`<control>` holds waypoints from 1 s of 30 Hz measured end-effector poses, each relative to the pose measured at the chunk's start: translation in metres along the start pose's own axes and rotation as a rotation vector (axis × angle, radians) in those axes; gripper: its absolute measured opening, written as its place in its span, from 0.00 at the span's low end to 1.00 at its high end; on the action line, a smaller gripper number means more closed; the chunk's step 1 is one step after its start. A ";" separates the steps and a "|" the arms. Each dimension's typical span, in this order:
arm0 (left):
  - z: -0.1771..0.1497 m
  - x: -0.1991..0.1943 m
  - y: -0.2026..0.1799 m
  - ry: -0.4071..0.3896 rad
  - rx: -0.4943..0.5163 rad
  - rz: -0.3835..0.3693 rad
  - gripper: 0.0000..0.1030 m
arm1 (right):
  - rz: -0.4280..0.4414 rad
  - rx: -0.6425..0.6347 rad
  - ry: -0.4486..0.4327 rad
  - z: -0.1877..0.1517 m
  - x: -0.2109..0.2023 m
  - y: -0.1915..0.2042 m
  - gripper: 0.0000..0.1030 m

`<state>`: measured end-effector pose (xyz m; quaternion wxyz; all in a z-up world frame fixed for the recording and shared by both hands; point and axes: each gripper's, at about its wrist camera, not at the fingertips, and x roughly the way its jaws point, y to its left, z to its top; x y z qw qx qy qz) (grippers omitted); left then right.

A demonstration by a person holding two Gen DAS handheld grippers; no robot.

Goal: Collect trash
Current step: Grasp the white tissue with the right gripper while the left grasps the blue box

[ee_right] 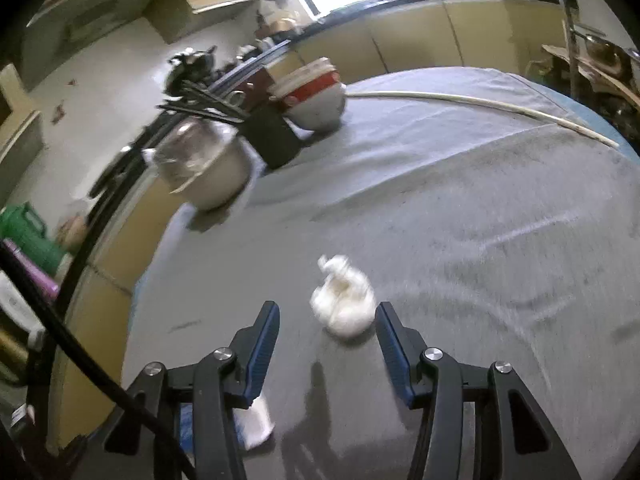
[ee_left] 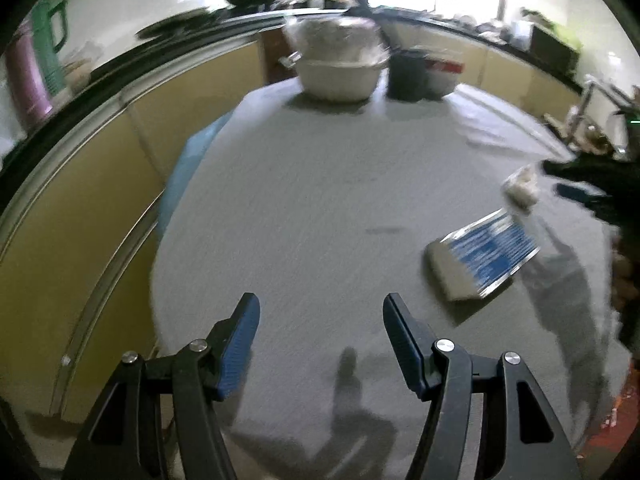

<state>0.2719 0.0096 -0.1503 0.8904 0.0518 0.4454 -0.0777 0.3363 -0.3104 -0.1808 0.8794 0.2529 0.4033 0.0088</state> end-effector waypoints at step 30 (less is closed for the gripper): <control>0.041 0.073 -0.101 0.059 0.472 -0.433 0.75 | 0.065 0.099 0.097 -0.081 -0.063 -0.030 0.29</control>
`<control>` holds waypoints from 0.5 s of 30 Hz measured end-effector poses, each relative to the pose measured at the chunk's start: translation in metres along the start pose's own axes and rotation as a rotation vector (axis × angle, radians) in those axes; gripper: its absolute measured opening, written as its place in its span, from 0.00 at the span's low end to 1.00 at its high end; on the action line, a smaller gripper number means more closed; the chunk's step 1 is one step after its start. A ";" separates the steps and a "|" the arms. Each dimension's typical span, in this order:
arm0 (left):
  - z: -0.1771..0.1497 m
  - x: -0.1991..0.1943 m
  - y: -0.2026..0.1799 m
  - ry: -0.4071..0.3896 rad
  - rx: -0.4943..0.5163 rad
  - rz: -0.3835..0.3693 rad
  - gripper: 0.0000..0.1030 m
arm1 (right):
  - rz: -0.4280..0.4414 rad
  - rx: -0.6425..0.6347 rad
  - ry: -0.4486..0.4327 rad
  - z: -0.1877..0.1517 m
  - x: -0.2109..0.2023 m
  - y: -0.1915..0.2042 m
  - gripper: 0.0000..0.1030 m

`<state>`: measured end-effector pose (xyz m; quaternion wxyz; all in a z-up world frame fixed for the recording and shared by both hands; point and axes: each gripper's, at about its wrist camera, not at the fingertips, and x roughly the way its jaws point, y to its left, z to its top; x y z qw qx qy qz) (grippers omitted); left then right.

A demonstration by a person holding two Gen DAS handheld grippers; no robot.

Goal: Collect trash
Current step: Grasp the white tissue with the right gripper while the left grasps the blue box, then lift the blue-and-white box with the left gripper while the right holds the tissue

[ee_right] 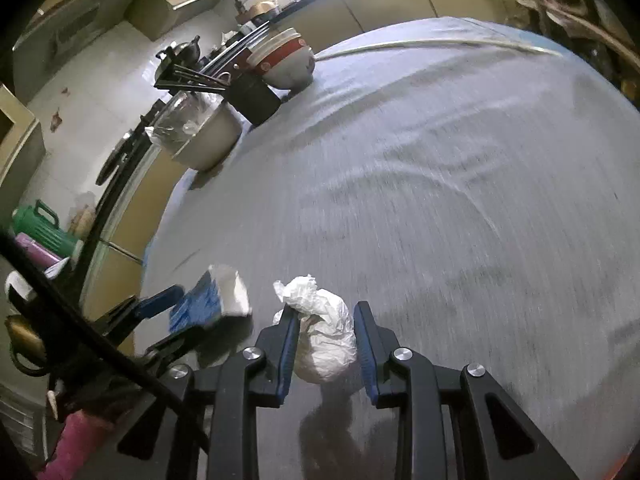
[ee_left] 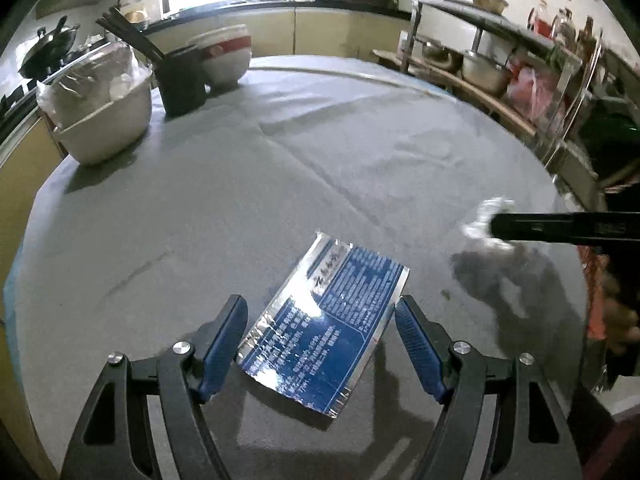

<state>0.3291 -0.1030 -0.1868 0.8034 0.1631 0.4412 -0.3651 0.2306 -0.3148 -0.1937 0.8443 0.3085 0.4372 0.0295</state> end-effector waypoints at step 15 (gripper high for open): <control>-0.007 -0.006 0.004 -0.031 -0.168 0.035 0.68 | 0.025 0.024 -0.066 -0.050 -0.043 0.000 0.29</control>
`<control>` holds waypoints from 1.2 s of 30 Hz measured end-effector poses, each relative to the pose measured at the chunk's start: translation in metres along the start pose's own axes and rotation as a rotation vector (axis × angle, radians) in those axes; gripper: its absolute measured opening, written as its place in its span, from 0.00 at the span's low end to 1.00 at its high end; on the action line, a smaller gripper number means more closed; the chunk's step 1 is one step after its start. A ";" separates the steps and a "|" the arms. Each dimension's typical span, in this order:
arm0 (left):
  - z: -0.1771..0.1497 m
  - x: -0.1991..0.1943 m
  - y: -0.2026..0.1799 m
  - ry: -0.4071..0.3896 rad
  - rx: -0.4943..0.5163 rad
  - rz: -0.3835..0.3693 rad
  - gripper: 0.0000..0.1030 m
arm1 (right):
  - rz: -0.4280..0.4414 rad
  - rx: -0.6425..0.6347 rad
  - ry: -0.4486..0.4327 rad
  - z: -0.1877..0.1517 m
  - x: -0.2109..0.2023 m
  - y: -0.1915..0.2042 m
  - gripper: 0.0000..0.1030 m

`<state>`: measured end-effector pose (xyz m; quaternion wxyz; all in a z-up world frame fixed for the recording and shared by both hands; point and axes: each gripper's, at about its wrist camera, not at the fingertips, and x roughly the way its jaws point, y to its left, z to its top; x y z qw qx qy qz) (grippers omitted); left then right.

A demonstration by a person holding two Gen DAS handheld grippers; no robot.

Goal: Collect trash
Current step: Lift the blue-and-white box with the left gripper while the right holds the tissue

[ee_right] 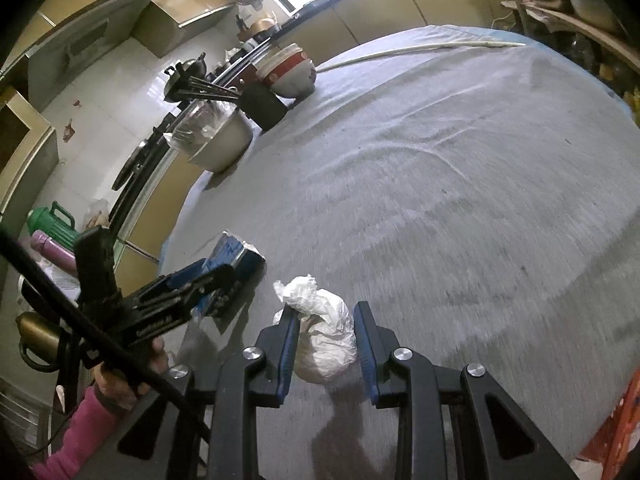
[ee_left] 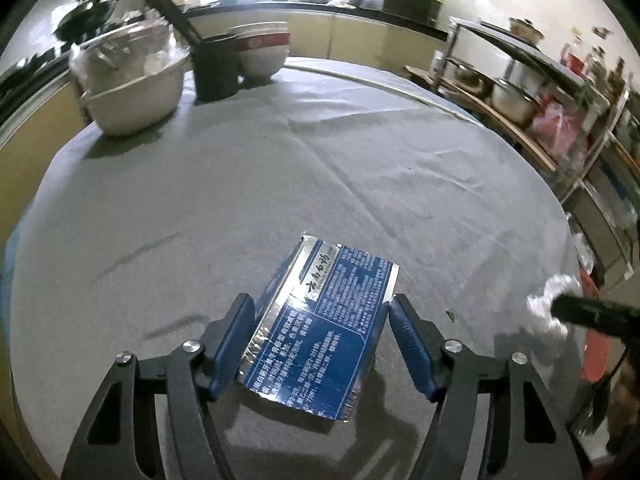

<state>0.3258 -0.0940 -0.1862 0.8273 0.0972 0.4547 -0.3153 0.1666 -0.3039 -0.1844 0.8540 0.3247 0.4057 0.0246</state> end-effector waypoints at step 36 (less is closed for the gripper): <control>-0.012 0.011 -0.032 0.078 -0.059 0.160 0.74 | -0.009 0.026 -0.026 -0.028 -0.014 -0.019 0.29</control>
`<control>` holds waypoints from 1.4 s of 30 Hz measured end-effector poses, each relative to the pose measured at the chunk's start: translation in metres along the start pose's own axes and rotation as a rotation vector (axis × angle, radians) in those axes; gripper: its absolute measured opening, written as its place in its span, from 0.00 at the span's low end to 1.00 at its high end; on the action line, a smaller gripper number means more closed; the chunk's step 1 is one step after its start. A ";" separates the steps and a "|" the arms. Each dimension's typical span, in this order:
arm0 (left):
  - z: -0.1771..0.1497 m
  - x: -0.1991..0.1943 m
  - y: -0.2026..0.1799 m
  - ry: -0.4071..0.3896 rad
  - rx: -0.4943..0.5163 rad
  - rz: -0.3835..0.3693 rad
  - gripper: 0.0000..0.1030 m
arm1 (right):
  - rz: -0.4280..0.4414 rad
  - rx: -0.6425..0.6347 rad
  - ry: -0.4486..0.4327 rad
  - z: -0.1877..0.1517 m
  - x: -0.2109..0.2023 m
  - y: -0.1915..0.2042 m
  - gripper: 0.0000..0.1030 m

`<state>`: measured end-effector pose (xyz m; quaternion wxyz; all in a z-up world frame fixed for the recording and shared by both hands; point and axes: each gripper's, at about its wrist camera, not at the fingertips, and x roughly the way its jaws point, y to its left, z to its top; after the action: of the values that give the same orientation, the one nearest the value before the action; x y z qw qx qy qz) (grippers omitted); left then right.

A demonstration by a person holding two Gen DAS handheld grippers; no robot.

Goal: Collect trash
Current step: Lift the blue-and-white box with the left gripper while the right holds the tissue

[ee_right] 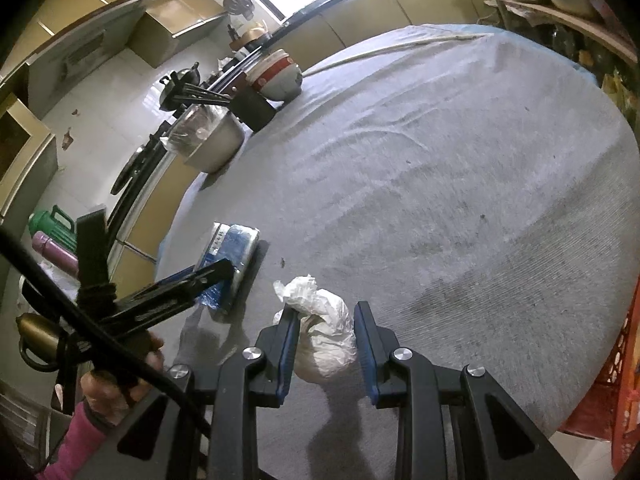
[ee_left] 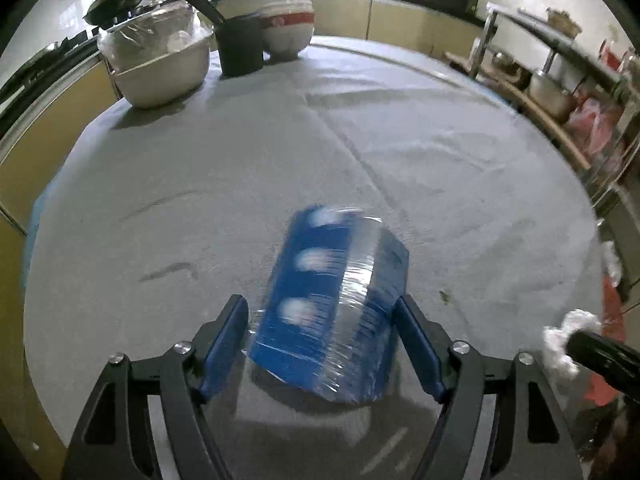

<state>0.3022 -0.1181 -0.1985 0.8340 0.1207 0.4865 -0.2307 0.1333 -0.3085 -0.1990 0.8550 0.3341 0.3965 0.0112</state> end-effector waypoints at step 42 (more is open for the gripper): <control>-0.047 -0.107 -0.086 -0.240 0.110 0.223 0.52 | 0.034 -0.022 -0.133 -0.013 -0.065 -0.001 0.29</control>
<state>0.1786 -0.1437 -0.1272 0.8986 0.1908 0.3540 -0.1758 0.0793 -0.3202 -0.1617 0.8828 0.3313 0.3330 0.0079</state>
